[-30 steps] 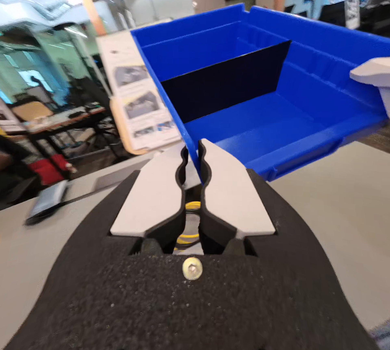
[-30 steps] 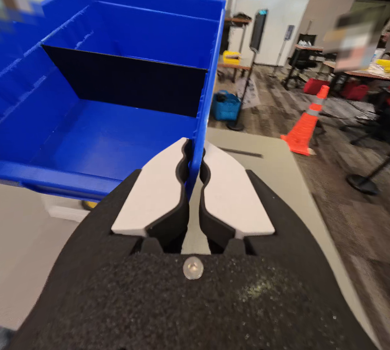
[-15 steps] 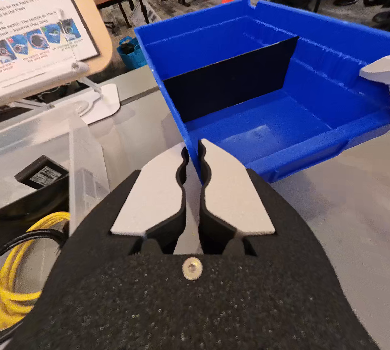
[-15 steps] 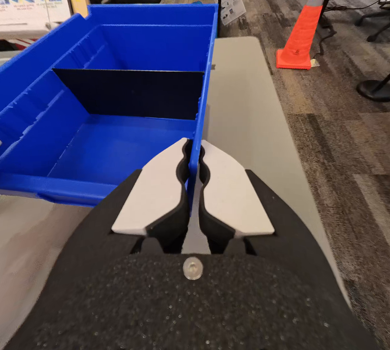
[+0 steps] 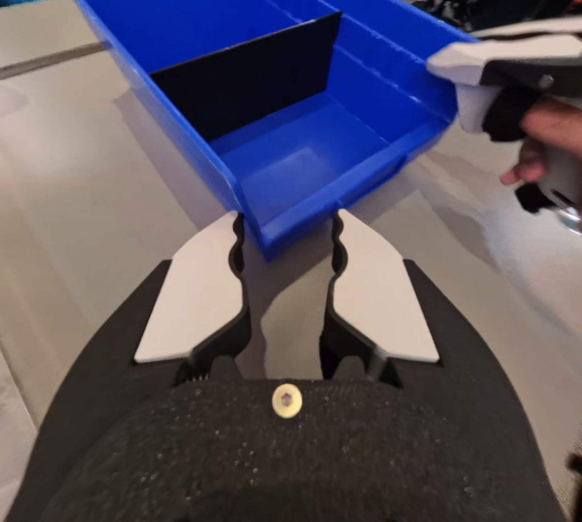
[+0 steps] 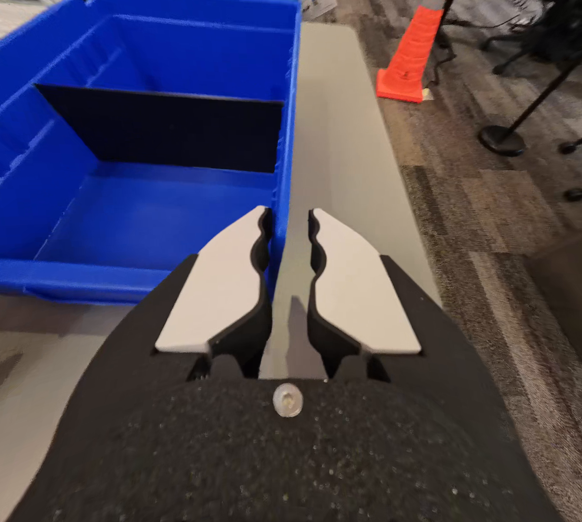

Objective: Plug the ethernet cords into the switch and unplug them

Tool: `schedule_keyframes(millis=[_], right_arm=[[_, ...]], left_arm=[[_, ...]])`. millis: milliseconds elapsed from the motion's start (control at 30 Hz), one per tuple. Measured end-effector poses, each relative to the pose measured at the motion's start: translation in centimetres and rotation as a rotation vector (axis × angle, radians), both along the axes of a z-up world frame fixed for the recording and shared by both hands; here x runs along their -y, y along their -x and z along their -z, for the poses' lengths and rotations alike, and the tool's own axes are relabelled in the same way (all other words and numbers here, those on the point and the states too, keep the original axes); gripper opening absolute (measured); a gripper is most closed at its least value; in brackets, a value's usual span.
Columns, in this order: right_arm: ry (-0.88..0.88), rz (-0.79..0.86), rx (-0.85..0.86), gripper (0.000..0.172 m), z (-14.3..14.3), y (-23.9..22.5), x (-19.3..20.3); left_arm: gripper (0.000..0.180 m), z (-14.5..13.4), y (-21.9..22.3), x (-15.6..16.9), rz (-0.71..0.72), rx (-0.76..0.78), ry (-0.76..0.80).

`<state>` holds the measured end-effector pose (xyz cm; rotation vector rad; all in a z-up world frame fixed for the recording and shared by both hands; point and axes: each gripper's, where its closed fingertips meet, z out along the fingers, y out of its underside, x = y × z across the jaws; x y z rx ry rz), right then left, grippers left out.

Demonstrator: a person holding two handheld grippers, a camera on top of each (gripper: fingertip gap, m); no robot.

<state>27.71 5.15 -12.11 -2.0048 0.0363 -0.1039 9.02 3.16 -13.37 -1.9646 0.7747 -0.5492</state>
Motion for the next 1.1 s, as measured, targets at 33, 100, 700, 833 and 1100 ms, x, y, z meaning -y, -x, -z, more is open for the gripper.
schedule_keyframes(millis=[33, 100, 700, 833, 1100], right_arm=[[-0.033, 0.021, 0.019, 0.024, -1.1, -0.3, 0.3], [-0.114, 0.041, 0.052, 0.027, -3.7, -0.5, 1.0], [-0.059, -0.536, -0.186, 0.094, -3.6, 36.5, 0.3], [0.003, -0.427, -0.103, 0.086, -0.5, 37.7, -0.9], [0.149, -0.207, -0.211, 0.008, 1.2, 37.1, -2.9]], left_arm=[[0.053, -0.4, 0.4, 0.7, 0.024, 0.005, 0.005], [0.053, -1.8, 2.1, 1.7, 0.057, 0.0, -0.053], [0.077, -6.2, 39.0, -0.3, -0.561, 0.112, -0.211], [0.073, -2.8, 37.8, -1.9, -0.52, 0.027, -0.148], [0.005, -1.0, 37.5, -4.4, -0.56, -0.121, -0.097]])
